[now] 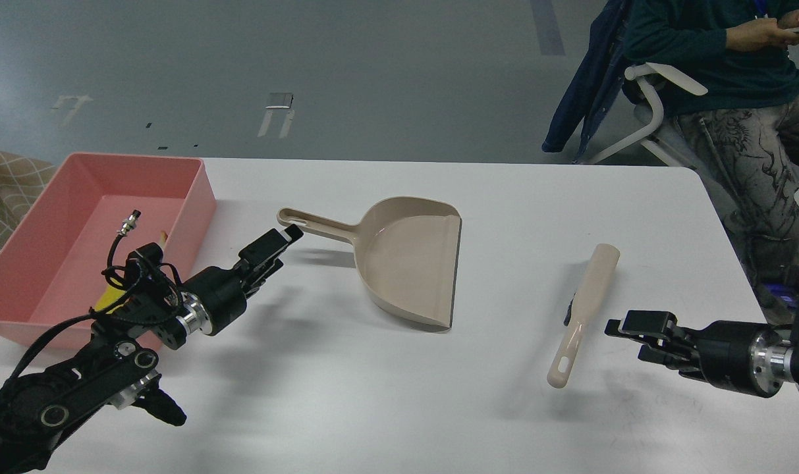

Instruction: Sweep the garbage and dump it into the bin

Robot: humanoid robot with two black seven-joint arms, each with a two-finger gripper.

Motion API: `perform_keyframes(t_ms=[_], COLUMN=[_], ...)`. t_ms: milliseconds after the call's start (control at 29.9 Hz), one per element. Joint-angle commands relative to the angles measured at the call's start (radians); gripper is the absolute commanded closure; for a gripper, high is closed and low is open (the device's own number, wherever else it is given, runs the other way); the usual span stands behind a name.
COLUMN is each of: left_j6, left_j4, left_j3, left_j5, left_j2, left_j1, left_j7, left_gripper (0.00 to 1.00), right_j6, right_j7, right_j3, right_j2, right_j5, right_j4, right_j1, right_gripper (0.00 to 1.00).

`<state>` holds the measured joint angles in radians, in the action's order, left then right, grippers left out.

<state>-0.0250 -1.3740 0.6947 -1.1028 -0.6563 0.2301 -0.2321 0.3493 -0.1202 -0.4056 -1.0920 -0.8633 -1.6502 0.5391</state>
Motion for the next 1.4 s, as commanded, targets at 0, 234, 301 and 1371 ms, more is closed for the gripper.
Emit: perform_keyframes(t_ms=[0, 234, 301, 1371], left_j6=[-0.061, -0.249, -0.268, -0.368], left_j4=[-0.083, -0.25, -0.252, 0.842], left_j3=[0.04, 0.291, 0.359, 0.092], left_j5=[0.006, 0.098, 0.151, 0.449], left_j2=[-0.081, -0.235, -0.232, 0.359], left_j1=[-0.052, -0.173, -0.173, 0.824], left_j7=[0.0, -0.041, -0.039, -0.067], left_gripper=[0.02, 0.02, 0.02, 0.02], right_j6=[0.03, 0.025, 0.022, -0.104], right_j7=[0.004, 0.016, 0.017, 0.392], right_j3=[-0.015, -0.165, -0.218, -0.774], right_j2=[-0.057, -0.137, -0.137, 0.879], right_j5=[0.001, 0.059, 0.108, 0.294], right_j4=[-0.019, -0.042, -0.036, 1.03], right_j1=[0.001, 0.001, 0.001, 0.504], right_gripper=[0.18, 0.04, 0.04, 0.04])
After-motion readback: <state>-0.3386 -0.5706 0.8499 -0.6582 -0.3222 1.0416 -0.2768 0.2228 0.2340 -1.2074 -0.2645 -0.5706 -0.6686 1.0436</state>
